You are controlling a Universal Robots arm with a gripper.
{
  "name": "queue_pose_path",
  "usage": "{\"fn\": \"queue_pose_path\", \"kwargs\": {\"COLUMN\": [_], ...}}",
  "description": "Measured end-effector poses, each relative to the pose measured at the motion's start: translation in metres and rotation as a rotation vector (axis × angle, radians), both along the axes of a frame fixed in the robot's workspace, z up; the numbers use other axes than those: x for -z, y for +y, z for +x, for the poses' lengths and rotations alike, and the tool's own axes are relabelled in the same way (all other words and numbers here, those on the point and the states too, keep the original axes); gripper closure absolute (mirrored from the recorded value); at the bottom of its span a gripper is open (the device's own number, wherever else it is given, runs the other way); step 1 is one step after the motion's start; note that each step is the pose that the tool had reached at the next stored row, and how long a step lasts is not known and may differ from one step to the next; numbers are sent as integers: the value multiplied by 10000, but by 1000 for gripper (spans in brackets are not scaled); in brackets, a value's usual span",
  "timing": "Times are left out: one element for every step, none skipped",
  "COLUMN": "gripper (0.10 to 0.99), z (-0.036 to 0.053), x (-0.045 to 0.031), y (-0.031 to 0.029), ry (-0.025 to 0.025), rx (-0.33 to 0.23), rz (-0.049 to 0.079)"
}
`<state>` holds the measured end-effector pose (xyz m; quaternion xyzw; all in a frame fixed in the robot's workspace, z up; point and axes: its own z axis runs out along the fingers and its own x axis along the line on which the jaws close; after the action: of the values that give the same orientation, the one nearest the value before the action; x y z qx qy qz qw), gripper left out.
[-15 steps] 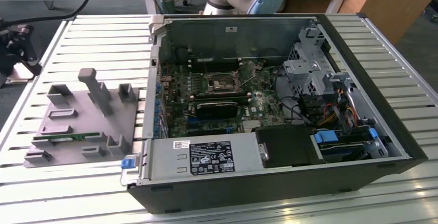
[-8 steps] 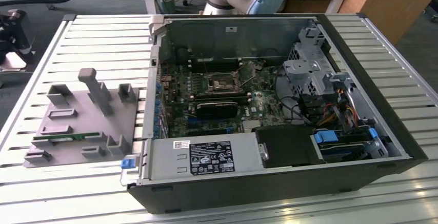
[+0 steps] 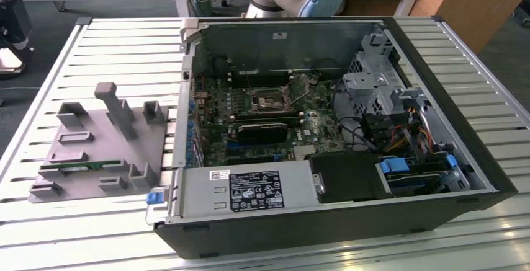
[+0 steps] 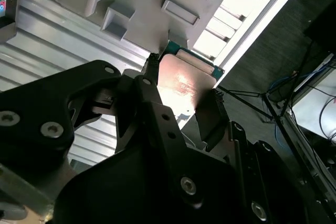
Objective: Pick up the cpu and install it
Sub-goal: 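Pick up the cpu and move it towards the insertion slot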
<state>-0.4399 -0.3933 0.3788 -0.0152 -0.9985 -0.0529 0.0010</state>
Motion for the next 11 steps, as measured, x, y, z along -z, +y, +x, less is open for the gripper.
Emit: {"fn": "queue_pose_path", "kwargs": {"gripper": [553,553,553,553,553,553,553,553,553,553,553], "z": [0,0,0,0,0,0,0,0,0,0,0], "x": [-36,-75,-116,-155,-192,-227,-264,-302,-337,-374,-409], "y": [5,10,15,20,25,31,37,43,49,54,57], "ry": [0,0,1,0,0,1,1,-1,-1,1,1], "rx": [4,6,10,16,20,25,28,34,39,44,49], "rz": [-2,-2,-4,-4,-6,-9,-13,-14,-17,-20,-22]}}
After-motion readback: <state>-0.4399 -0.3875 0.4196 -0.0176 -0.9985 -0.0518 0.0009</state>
